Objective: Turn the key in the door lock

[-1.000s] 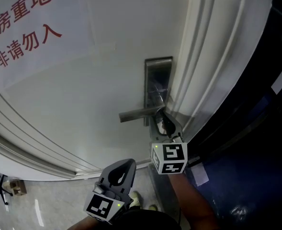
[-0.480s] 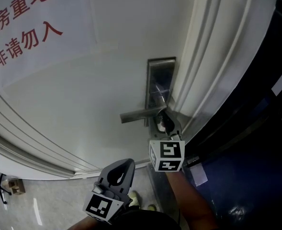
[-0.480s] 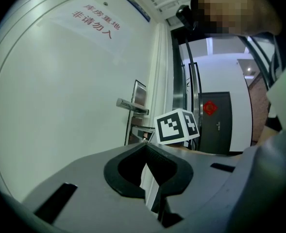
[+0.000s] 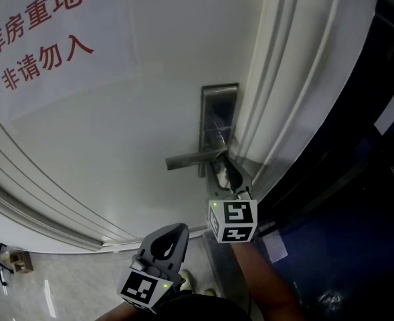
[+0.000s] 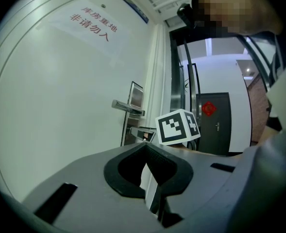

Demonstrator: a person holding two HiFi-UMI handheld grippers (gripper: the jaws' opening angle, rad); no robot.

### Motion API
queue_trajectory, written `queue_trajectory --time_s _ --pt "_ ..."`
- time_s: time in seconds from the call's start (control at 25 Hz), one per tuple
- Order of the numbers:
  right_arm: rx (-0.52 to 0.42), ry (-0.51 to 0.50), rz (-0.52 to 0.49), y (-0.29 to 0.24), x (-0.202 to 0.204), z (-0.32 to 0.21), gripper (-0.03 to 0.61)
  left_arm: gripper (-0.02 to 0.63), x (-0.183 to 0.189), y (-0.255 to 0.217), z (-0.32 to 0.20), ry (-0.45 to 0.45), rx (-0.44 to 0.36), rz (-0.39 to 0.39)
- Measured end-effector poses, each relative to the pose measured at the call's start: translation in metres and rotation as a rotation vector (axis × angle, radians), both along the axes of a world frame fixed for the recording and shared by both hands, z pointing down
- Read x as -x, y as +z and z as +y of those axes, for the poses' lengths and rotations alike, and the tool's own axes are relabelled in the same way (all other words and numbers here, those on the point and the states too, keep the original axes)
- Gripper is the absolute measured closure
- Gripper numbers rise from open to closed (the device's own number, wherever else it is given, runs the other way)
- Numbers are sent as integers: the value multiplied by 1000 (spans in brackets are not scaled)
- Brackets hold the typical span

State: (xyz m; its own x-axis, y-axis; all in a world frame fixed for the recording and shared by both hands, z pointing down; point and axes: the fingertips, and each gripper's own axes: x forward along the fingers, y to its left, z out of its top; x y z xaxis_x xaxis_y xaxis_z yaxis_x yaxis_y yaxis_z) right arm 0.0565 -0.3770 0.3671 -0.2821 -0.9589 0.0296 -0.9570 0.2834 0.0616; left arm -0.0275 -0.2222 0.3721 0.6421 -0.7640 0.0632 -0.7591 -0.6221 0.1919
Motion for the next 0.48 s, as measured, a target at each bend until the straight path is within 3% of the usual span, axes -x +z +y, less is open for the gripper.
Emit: queue_trajectory --time_s 0.36,0.48 --pt "48 -119 -92 2 -4 58 443 611 -11 -3 6 -3 -10 17" --pt "66 -156 -158 -2 -7 80 493 611 -16 -4 9 -4 -12 20"
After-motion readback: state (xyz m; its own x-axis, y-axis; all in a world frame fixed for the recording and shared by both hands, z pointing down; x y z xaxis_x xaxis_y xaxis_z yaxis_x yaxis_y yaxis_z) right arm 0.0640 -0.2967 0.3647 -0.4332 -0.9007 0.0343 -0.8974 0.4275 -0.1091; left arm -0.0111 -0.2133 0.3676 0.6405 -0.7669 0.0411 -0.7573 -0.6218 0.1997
